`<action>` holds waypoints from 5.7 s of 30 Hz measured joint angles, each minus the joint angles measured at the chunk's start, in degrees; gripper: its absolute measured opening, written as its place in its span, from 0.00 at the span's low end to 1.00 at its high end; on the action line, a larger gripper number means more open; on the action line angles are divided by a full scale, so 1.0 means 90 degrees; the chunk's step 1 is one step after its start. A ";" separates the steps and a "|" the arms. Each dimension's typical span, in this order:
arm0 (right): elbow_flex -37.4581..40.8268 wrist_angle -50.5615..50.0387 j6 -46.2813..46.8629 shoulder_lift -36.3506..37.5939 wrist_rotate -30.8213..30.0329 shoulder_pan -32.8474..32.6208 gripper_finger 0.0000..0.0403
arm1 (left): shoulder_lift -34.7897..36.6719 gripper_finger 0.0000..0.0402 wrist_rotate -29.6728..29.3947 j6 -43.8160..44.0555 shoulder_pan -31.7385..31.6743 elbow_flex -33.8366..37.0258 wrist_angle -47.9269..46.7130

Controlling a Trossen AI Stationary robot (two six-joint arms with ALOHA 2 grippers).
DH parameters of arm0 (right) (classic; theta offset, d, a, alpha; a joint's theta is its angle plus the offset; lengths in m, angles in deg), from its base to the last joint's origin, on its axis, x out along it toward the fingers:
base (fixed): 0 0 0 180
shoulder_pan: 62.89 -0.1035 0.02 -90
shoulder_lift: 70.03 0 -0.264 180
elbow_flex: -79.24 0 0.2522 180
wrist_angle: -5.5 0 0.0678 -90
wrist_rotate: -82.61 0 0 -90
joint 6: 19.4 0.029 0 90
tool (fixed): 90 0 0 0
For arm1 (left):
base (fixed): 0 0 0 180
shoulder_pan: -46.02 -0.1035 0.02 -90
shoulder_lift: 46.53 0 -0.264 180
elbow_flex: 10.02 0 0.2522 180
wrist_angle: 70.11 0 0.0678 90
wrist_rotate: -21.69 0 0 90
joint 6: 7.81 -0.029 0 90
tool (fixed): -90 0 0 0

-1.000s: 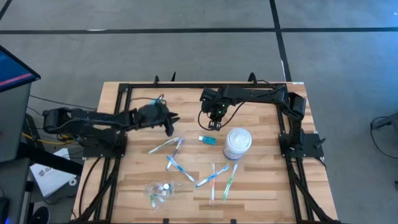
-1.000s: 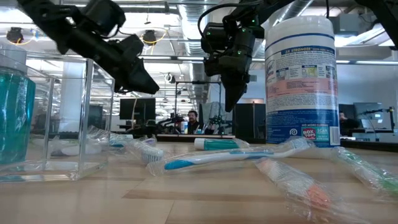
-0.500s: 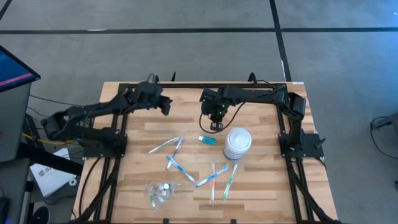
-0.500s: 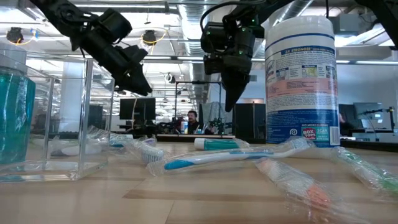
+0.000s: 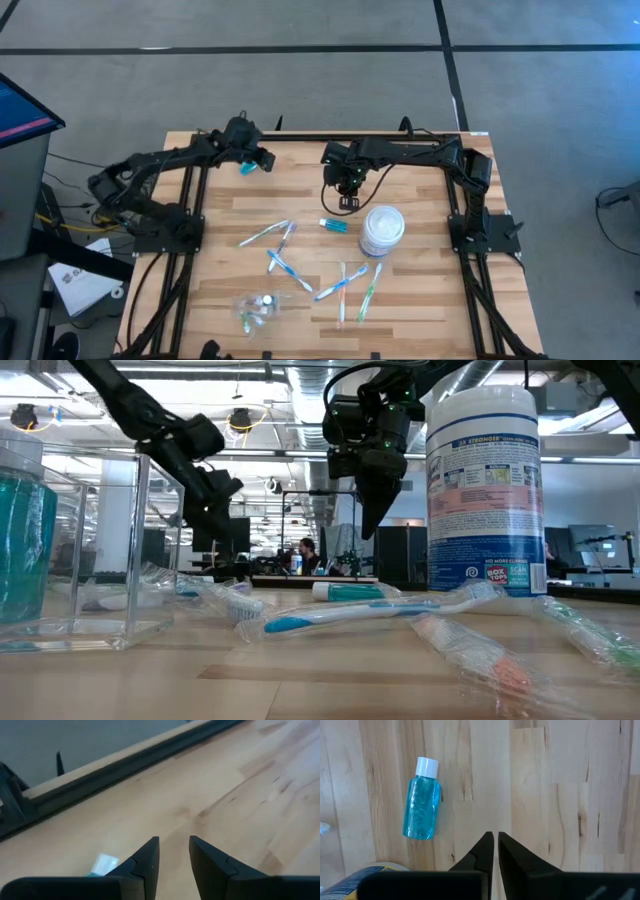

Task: Pick & Place toothbrushing station
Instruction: Put the top blue mouthwash into the transparent organizer

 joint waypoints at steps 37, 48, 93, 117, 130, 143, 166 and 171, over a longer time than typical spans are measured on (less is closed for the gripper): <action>0.0000 0.0138 -0.0617 0.0000 0.0000 -0.0207 0.04 | -0.2275 0.25 -0.0877 -0.1638 -0.0154 -0.2486 -0.3293; 0.0000 0.0160 -0.0617 0.0000 -0.0002 -0.0202 0.04 | -0.2275 0.36 -0.0967 -0.1807 -0.0154 -0.2483 -0.3358; 0.0000 0.0317 -0.0661 0.0000 -0.0002 -0.0202 0.04 | -0.1973 0.37 -0.1460 -0.3504 -0.0139 -0.2458 -0.4015; 0.0000 0.0348 -0.0641 0.0000 -0.0002 -0.0206 0.04 | -0.2015 0.37 -0.1947 -0.5361 -0.0003 -0.1429 -0.3083; 0.0000 0.0411 -0.0644 0.0000 -0.0002 -0.0206 0.04 | -0.1976 0.34 -0.2057 -0.5649 -0.0008 -0.1014 -0.2799; 0.0000 0.0410 -0.0644 0.0002 -0.0002 -0.0206 0.04 | -0.1995 0.21 -0.2040 -0.5624 0.0009 -0.1004 -0.2808; 0.0000 0.0423 -0.0642 0.0002 -0.0001 -0.0206 0.04 | 0.0131 0.22 0.0102 -0.4429 0.0539 -0.0753 -0.2995; 0.0000 0.0423 -0.0641 0.0002 0.0000 -0.0206 0.04 | 0.0696 0.22 0.0562 -0.4190 0.0865 -0.0335 -0.2971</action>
